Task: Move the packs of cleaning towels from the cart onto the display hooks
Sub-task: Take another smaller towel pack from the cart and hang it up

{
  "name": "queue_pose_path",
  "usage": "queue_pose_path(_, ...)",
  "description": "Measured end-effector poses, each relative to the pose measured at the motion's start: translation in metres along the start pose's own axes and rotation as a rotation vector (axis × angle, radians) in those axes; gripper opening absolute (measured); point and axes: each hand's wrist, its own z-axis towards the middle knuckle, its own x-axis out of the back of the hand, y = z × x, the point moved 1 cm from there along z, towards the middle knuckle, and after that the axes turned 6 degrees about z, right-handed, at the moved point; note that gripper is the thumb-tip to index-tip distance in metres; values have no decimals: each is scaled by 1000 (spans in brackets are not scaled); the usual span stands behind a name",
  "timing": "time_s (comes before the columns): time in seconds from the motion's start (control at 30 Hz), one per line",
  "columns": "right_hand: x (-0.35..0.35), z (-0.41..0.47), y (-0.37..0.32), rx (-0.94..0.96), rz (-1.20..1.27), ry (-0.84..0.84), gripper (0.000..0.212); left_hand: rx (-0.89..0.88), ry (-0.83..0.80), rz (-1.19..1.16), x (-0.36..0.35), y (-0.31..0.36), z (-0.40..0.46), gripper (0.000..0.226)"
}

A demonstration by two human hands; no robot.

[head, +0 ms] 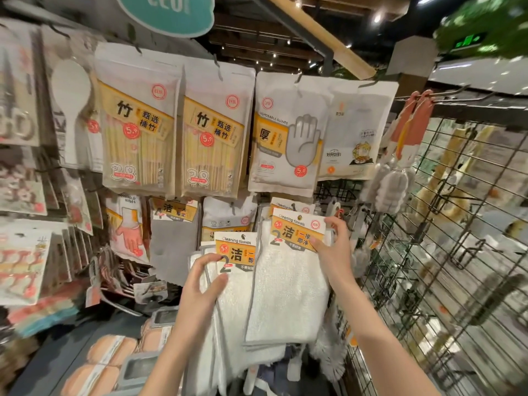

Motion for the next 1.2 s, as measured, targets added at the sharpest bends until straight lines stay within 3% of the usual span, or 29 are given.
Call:
queue_pose_path(0.4,-14,30,14,-5,-6,-13,29,6,25,22,-1,-5,8,29)
queue_pose_path(0.83,-27,58,30,-103,-12,-49,26,-1,53,62,1,-7,15,32)
queue_pose_path(1.2,-29,69,34,-188,-96,-171,44,-10,60,75,4,-1,14,35)
